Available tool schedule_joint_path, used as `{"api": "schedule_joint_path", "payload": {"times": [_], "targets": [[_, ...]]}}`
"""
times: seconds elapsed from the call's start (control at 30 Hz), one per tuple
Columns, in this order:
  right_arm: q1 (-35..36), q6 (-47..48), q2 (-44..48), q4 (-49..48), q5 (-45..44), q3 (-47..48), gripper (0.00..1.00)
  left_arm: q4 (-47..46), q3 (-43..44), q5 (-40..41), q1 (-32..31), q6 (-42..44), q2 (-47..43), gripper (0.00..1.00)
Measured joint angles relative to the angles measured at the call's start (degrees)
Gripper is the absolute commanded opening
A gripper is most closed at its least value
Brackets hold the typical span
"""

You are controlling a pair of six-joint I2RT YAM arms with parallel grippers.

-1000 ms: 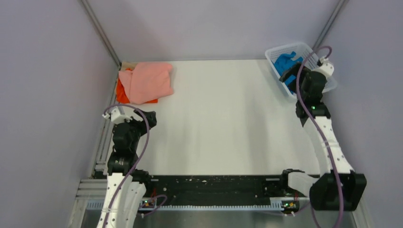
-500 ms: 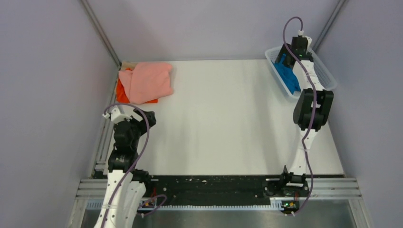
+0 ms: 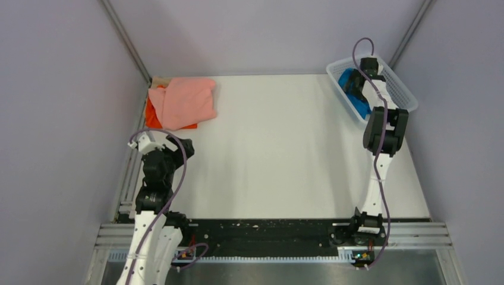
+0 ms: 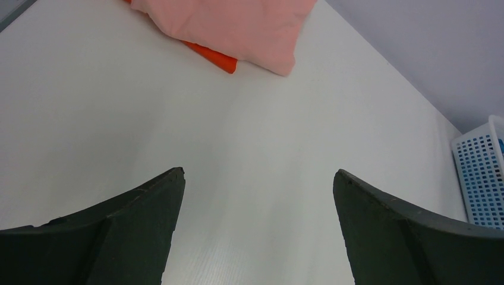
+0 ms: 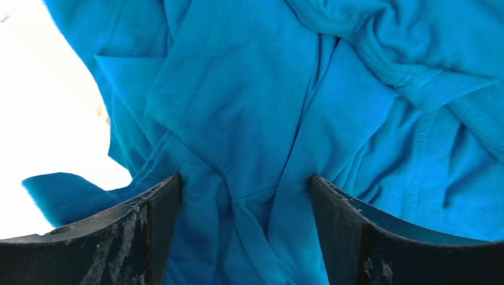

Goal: Fold and stack the t-shirts
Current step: Grab crumpled tshirt from bin with the right arm

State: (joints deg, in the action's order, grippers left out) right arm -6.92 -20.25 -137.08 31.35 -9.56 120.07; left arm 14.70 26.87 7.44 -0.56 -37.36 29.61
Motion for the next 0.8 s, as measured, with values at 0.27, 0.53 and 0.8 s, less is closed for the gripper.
{"api": "schedule_joint_path", "payload": {"times": [0.27, 0.53, 0.8], "targets": [[-2.27, -4.81, -1.84, -1.2, 2.47, -0.92, 0.0, 0.37, 0.0, 1.16, 0.0, -0.17, 0.17, 0.99], [-3.93, -6.19, 4.42, -3.87, 7.85, -8.0, 0.0, 1.46, 0.0, 1.57, -0.02, -0.39, 0.13, 0.99], [-3.98, -4.31, 26.25, -5.38, 12.72, -10.12, 0.0, 2.67, 0.02, 1.36, 0.0, -0.44, -0.72, 0.99]]}}
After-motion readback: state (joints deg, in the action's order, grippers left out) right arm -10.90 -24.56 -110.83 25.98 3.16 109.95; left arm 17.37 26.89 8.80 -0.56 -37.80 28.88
